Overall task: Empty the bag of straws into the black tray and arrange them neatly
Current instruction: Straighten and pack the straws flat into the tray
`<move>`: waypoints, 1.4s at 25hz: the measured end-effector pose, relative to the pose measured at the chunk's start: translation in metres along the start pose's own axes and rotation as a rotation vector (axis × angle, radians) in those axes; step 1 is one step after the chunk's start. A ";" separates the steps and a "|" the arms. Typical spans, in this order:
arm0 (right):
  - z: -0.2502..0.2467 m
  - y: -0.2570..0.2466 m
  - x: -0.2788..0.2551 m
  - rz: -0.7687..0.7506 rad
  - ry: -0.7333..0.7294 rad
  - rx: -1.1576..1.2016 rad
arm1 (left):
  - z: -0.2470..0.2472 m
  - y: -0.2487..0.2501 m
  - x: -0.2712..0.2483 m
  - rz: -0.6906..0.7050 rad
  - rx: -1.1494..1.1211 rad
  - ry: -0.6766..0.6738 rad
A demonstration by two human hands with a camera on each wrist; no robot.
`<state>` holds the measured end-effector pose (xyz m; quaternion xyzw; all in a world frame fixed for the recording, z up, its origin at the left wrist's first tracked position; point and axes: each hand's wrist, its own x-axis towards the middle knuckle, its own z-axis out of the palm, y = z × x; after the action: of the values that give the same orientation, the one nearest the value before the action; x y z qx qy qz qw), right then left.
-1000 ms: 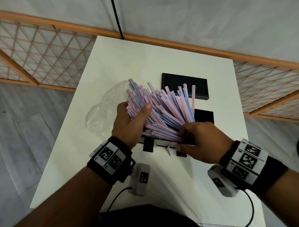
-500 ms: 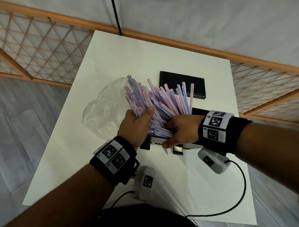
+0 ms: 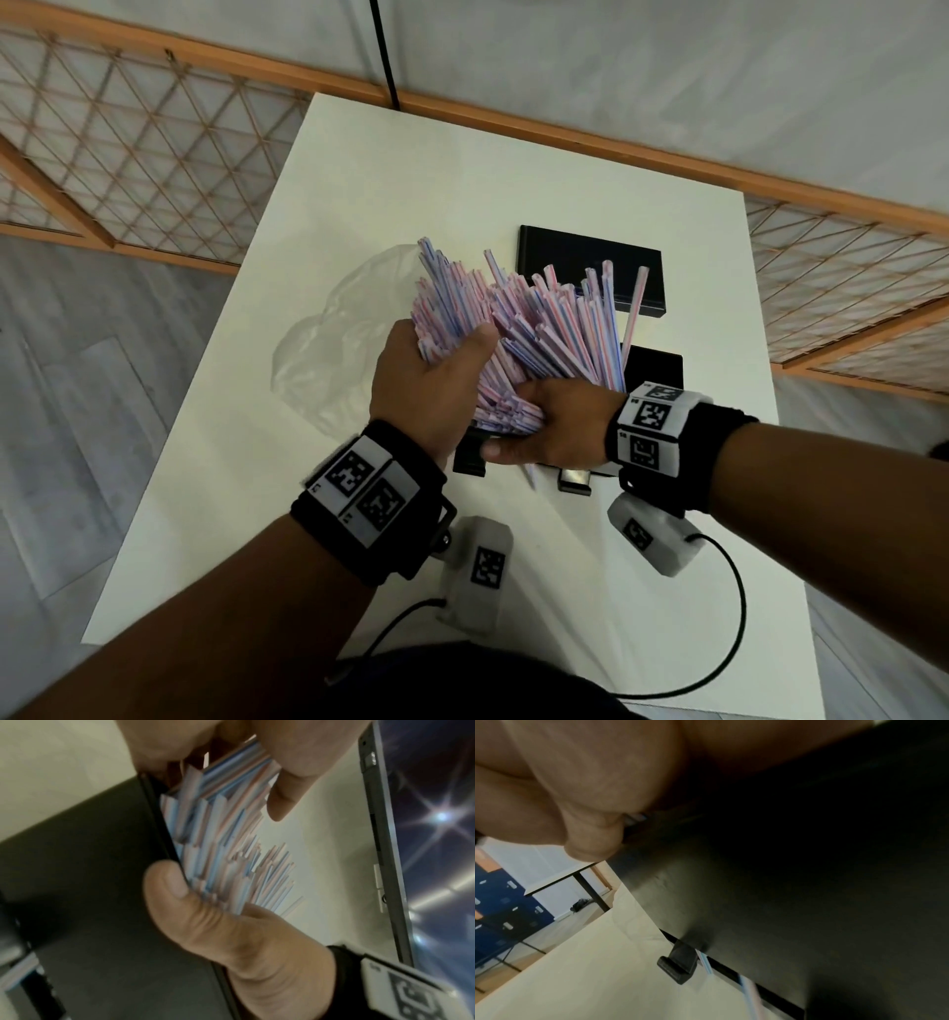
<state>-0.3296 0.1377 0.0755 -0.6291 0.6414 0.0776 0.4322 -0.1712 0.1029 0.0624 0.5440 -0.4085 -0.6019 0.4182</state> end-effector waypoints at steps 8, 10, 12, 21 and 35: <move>-0.001 -0.004 0.000 -0.006 0.078 -0.018 | -0.011 0.018 -0.003 0.153 0.449 -0.091; 0.000 -0.004 0.001 -0.007 0.094 0.007 | -0.012 0.024 -0.006 0.128 0.513 -0.093; -0.003 -0.004 -0.002 -0.036 0.154 0.064 | -0.013 0.023 -0.002 0.098 0.448 -0.022; 0.000 0.004 -0.016 -0.101 0.361 -0.127 | -0.016 0.010 0.002 0.146 0.405 -0.009; 0.018 0.024 -0.023 0.004 0.205 -0.269 | -0.006 -0.027 0.010 -0.082 0.083 -0.202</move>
<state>-0.3462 0.1710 0.0694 -0.6847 0.6672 0.0991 0.2762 -0.1673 0.1019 0.0337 0.5136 -0.4504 -0.6529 0.3272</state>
